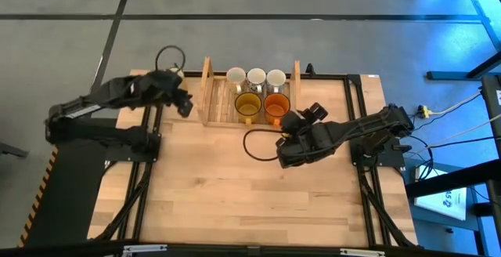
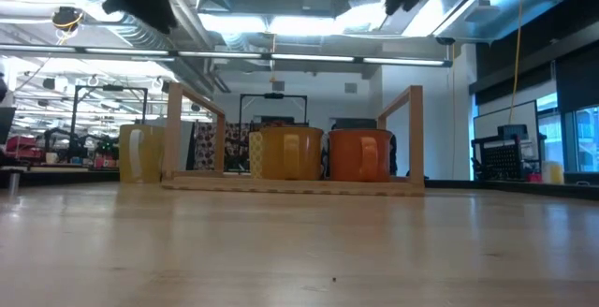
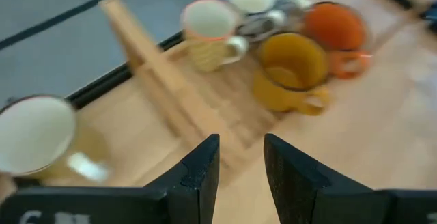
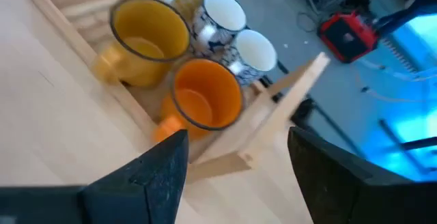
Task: Place coffee mugs
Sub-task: Put the light yellow mug on the shelf
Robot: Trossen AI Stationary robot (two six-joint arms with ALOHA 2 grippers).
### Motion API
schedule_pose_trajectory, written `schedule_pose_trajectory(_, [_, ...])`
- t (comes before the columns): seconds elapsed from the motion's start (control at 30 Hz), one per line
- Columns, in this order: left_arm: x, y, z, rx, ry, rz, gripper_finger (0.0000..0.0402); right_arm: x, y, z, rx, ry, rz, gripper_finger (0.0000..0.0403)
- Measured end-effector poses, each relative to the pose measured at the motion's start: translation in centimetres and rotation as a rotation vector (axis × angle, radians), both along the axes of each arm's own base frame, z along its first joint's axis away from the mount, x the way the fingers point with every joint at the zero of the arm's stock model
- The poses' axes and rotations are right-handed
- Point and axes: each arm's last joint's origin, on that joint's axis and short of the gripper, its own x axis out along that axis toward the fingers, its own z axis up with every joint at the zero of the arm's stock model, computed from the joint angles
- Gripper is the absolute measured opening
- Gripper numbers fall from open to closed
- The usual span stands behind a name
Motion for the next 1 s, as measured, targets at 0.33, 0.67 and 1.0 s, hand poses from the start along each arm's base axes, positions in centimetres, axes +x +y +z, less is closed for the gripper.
schedule_pose_trajectory(0.33, [-0.9,9.0,-2.8,-0.126,0.200,0.211,0.0110,-1.0,-0.7,-1.6,-0.047,0.129,0.018,0.0237])
schedule_pose_trajectory(0.67, [-1.1,15.3,-7.2,-0.257,0.385,0.253,0.0110,-3.2,-3.4,-7.1,0.163,0.018,-0.043,0.0237])
schedule_pose_trajectory(1.0, [-0.9,18.0,-9.9,-0.307,0.468,0.235,0.0110,-4.4,-5.1,-10.7,0.341,-0.056,0.002,0.0237])
